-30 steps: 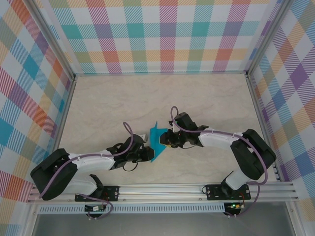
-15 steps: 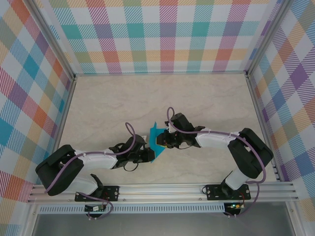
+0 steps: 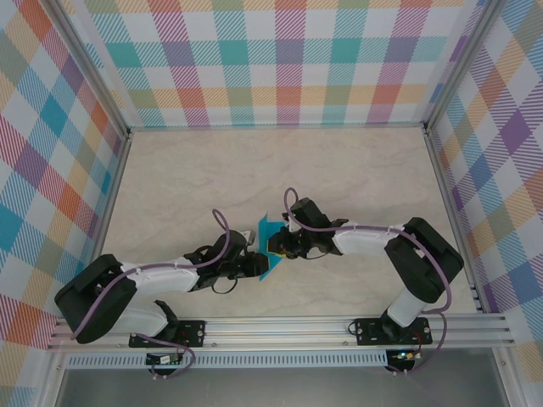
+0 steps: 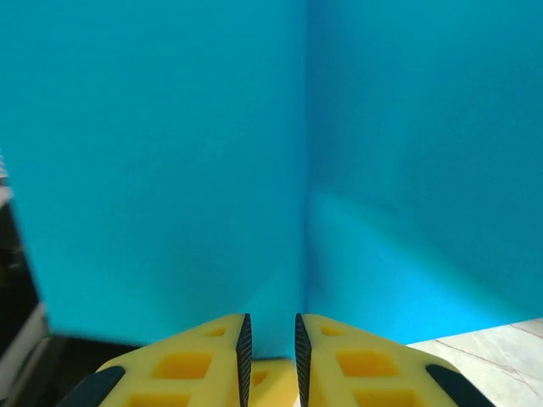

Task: Fold a paper plane with a square sheet of paper (pick it up from the middle)
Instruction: Fourth fold the wing at the center of the table.

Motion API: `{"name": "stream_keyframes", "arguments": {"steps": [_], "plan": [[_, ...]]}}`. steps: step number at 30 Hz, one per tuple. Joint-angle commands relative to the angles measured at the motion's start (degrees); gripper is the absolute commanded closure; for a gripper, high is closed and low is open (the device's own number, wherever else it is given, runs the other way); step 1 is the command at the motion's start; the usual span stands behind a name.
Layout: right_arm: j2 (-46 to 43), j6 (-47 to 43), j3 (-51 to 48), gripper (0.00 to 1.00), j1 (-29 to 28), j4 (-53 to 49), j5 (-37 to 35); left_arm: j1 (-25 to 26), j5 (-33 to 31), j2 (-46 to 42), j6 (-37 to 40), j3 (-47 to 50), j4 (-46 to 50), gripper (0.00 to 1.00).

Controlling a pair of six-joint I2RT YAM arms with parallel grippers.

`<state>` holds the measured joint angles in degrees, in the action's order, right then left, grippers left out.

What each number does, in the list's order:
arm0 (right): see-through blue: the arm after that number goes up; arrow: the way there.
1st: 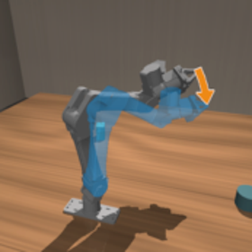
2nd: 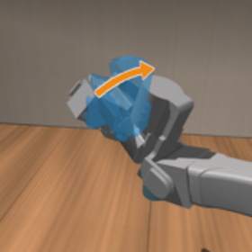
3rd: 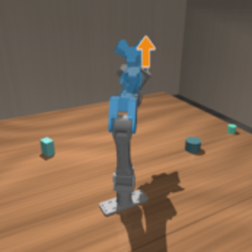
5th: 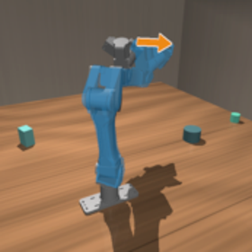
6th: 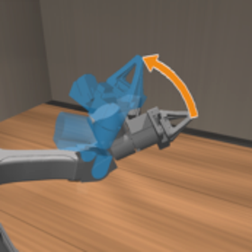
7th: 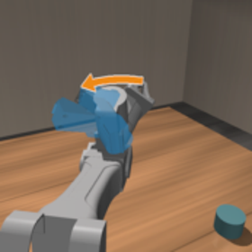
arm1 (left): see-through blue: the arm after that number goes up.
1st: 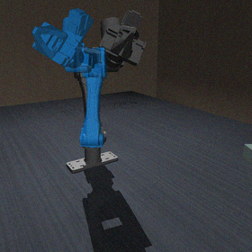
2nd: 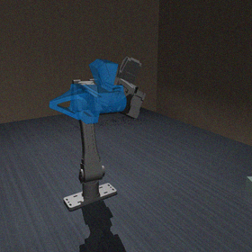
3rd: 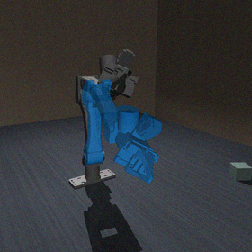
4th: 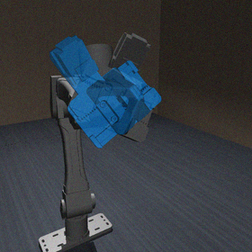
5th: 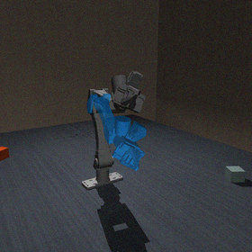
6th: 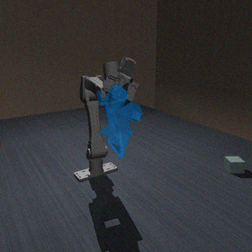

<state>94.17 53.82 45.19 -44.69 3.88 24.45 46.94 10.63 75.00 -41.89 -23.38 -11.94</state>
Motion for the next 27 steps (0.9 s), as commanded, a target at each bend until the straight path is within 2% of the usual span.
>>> {"name": "stream_keyframes", "arguments": {"steps": [1,6,9,15,20,27], "plan": [[1.2,0.4,2.5,0.75,-0.4,-1.5,-0.3,-0.6,-1.4,-2.8,1.9,-0.5,2.1,0.62],[1.7,0.1,4.2,0.73,-0.2,-5.5,-2.7,1.3,-4.2,-4.9,2.8,-0.9,5.1,0.56],[2.0,-0.1,4.4,0.73,-0.2,-6.1,-3.2,3.7,-9.9,-7.3,2.5,-0.7,8.2,0.5],[2.2,-0.2,4.9,0.73,-0.1,-6.9,-3.7,10.9,-22.2,-8.7,2.2,-2.0,12.7,0.46],[2.1,-0.2,4.8,0.73,0.7,-7.3,-3.9,16.2,-33.5,-4.2,0.1,-4.7,16.1,0.46],[2.1,-0.4,4.8,0.73,1.4,-7.6,-3.2,20.8,-40.3,4.1,-0.7,-10.7,17.6,0.48]]}}
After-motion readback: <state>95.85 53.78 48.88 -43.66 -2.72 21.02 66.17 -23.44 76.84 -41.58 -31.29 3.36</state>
